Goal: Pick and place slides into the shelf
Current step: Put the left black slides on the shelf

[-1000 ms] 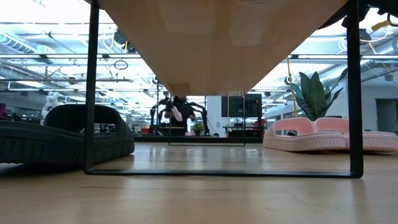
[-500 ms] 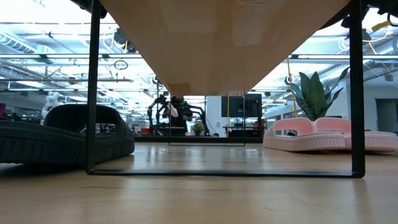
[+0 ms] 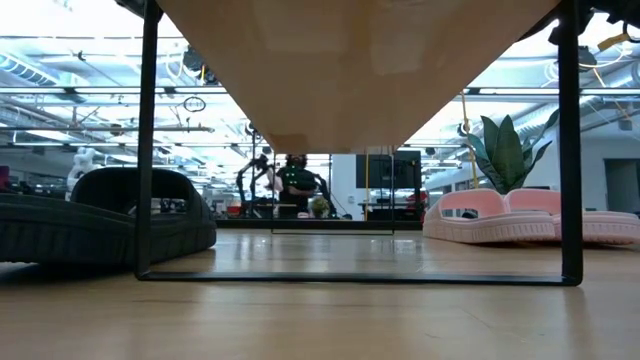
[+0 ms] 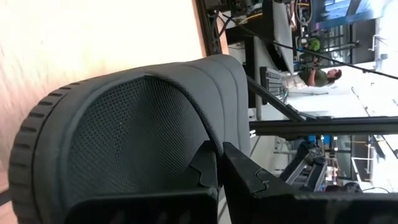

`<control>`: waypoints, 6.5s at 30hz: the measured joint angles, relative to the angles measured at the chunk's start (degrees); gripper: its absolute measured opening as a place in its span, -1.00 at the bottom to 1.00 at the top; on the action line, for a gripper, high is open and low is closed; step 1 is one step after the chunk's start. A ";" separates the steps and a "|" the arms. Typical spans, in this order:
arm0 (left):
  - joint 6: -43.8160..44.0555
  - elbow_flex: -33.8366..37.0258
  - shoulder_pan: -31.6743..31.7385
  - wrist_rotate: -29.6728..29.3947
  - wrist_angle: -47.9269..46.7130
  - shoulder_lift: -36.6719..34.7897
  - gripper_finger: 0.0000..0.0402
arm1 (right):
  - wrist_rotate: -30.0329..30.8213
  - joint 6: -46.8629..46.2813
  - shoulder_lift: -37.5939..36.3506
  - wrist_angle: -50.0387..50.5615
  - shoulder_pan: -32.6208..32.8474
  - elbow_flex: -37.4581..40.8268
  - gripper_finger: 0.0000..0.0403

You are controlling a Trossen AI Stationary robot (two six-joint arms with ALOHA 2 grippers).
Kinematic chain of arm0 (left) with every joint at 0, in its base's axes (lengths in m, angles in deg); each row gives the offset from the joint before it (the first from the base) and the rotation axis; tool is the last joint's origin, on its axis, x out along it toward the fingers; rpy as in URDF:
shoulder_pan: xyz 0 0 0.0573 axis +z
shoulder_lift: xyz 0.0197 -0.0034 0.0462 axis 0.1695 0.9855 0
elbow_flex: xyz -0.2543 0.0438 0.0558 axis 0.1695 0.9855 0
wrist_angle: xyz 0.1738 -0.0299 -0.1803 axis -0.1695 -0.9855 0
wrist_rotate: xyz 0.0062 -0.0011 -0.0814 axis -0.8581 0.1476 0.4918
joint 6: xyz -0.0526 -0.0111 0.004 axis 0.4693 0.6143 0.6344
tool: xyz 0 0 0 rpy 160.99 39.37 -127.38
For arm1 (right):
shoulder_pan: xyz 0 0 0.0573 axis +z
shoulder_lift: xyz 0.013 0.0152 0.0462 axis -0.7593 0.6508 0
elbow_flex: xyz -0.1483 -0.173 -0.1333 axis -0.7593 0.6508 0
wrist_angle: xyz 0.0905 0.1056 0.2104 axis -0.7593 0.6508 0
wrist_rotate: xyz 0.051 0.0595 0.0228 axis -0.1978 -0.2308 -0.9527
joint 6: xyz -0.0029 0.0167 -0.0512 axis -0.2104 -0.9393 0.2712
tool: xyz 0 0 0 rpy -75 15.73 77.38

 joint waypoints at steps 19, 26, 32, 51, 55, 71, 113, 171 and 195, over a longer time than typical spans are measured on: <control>5.64 0.02 -0.06 1.20 -0.17 0.00 -1.00 | 0.02 1.42 0.00 0.00 0.02 -0.01 -0.12; 8.64 0.02 -0.06 2.12 -2.47 0.00 -1.00 | 0.04 1.41 0.01 0.00 0.01 -0.02 -0.12; 9.50 0.02 -0.06 3.13 -2.48 0.00 -1.00 | 0.04 1.42 0.00 -0.01 0.00 -0.02 -0.12; 9.86 0.02 -0.06 4.24 -3.02 0.00 -0.74 | 0.04 1.42 0.00 0.00 0.00 -0.01 -0.12; 9.66 0.04 -0.08 4.21 -3.02 0.00 -0.64 | 0.04 1.42 0.00 -0.02 0.00 -0.02 -0.12; 7.65 0.13 -0.19 2.13 -2.21 -2.10 -0.39 | 0.02 1.42 0.00 0.00 0.02 0.00 -0.12; 9.96 0.04 1.06 1.56 -31.81 -10.63 -0.39 | 0.00 1.48 0.02 0.03 0.01 -0.02 -0.12; 8.81 0.07 3.33 9.72 -28.29 -6.89 -0.39 | 0.02 1.86 0.02 -0.02 0.00 -0.02 -0.12; 9.90 0.07 3.37 10.42 -27.27 -6.12 -0.94 | 0.02 1.84 0.02 -0.02 0.01 -0.01 -0.12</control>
